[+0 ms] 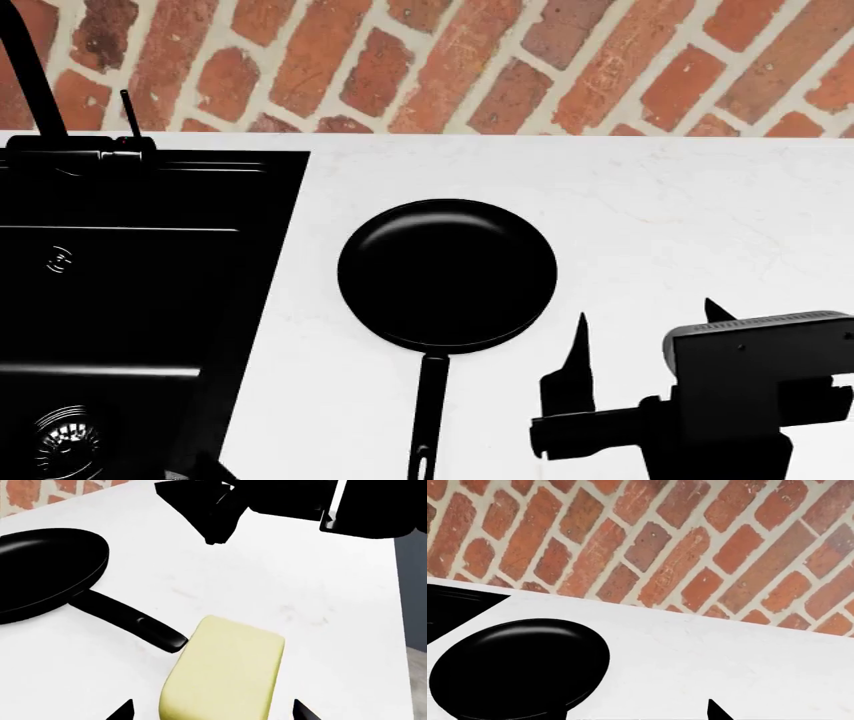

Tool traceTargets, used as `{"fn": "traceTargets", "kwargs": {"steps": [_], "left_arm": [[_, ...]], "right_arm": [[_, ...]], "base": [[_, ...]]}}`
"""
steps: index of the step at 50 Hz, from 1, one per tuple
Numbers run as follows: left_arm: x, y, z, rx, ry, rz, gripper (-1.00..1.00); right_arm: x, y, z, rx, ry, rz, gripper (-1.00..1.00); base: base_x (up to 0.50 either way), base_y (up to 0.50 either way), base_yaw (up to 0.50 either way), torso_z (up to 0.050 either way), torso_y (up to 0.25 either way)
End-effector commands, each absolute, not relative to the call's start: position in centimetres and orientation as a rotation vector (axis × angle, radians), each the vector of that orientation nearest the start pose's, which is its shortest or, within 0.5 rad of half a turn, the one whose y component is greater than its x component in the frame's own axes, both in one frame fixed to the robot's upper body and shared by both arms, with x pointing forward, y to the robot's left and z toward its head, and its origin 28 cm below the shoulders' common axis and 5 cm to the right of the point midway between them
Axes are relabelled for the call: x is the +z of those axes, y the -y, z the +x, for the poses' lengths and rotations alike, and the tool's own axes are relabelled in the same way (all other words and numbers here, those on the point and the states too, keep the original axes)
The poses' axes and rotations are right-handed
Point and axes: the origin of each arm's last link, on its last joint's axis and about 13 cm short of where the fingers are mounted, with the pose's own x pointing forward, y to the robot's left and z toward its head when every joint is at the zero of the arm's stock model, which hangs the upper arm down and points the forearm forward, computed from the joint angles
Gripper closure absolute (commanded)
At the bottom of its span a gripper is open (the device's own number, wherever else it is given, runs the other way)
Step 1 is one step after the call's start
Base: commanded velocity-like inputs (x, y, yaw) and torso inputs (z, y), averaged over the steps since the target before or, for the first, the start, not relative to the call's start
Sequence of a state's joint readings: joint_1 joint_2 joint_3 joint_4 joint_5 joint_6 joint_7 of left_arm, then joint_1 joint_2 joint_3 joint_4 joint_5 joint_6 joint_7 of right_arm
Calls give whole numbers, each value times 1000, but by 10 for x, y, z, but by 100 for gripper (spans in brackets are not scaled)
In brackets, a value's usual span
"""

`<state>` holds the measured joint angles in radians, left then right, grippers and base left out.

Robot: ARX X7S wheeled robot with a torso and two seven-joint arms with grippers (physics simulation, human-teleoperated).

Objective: Pick the pan and sponge and place them into the sink. Then turn on the water.

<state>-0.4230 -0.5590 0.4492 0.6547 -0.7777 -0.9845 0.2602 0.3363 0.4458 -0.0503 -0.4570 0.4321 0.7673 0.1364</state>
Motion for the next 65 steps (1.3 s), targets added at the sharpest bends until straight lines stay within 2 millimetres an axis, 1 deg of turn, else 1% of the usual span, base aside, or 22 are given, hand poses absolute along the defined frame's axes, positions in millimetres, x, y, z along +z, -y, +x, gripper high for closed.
{"fn": "traceTargets", "kwargs": {"steps": [1,4,6,10,12,15,22,27,36,44,45,57,62,63,65], "left_arm": [[137,-197,219,-1087,-350,218,-100],[135,-201,220,-1095,-360,220,-100],[135,-198,223,-1101,-365,222,-100],[134,-198,223,-1116,-373,229,-100],[134,-194,225,-1122,-375,235,-100],[133,-195,226,-1124,-380,237,-100],[128,-190,229,-1137,-393,247,-100],[128,-191,230,-1139,-395,257,-100],[121,-186,229,-1165,-410,280,-100],[120,-187,225,-1175,-413,279,-100],[121,-186,225,-1178,-406,283,100],[127,-186,223,-1134,-350,277,100],[137,-194,210,-1113,-296,277,100],[139,-193,209,-1099,-279,278,100],[142,-196,207,-1079,-261,274,100]], "right_arm": [[142,157,248,71,-36,-130,-100],[142,157,248,71,-39,-134,-100],[143,156,249,72,-37,-134,-100],[142,156,249,75,-41,-135,-100],[142,156,249,75,-40,-134,-100],[141,156,249,76,-40,-135,-100],[140,156,249,76,-46,-134,-100],[138,156,249,77,-50,-133,-100],[136,157,248,76,-53,-130,-100],[135,157,249,78,-55,-125,-100],[135,156,249,78,-55,-126,-100],[138,159,247,63,-51,-117,-100],[139,161,246,37,-67,-104,-100],[139,161,247,31,-71,-102,-100],[139,162,247,19,-77,-110,-100]], "base": [[0,0,0,0,0],[0,0,0,0,0],[0,0,0,0,0],[0,0,0,0,0],[0,0,0,0,0],[0,0,0,0,0],[0,0,0,0,0],[0,0,0,0,0],[0,0,0,0,0],[0,0,0,0,0],[0,0,0,0,0],[0,0,0,0,0],[0,0,0,0,0],[0,0,0,0,0],[0,0,0,0,0]]}}
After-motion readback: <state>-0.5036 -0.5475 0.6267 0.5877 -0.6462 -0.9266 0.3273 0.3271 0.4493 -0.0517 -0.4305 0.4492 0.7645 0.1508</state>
